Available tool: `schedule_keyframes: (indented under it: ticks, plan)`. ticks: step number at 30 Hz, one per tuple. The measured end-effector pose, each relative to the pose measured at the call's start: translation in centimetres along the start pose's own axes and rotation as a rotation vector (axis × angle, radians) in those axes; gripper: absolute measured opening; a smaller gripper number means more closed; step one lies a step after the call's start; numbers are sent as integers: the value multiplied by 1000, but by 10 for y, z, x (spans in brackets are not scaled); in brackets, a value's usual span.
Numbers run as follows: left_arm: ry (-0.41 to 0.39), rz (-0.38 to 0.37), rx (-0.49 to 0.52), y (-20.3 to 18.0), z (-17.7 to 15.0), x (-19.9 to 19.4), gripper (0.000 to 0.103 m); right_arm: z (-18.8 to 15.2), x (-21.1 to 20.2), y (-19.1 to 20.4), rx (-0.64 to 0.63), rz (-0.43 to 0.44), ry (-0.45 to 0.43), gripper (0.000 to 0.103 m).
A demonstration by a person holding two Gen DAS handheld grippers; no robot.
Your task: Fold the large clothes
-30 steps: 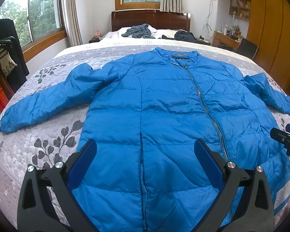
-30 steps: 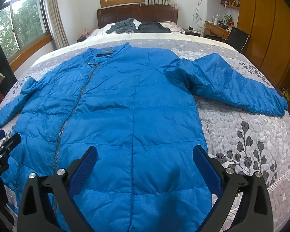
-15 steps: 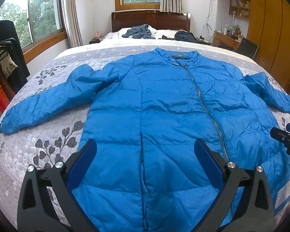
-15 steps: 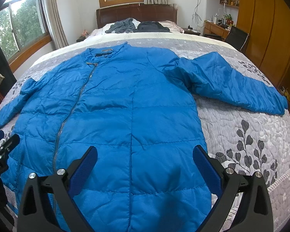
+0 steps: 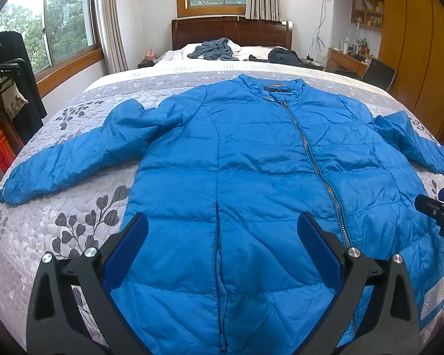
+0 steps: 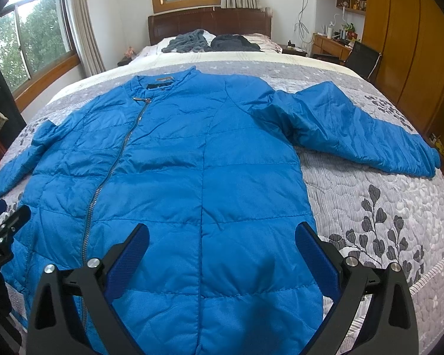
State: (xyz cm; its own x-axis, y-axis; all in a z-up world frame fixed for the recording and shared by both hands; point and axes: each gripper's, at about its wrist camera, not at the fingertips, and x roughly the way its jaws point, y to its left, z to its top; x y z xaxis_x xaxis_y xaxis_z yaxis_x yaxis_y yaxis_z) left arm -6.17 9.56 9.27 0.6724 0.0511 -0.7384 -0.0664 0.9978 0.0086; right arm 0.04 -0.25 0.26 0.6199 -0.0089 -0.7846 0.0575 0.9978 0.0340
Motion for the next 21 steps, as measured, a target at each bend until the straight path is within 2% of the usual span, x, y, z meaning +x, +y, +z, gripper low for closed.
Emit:
schedule_keyframes:
  ticks: [21]
  plan:
    - [3, 3, 7, -2, 0, 1, 100, 1, -1, -3, 1, 1, -7, 99]
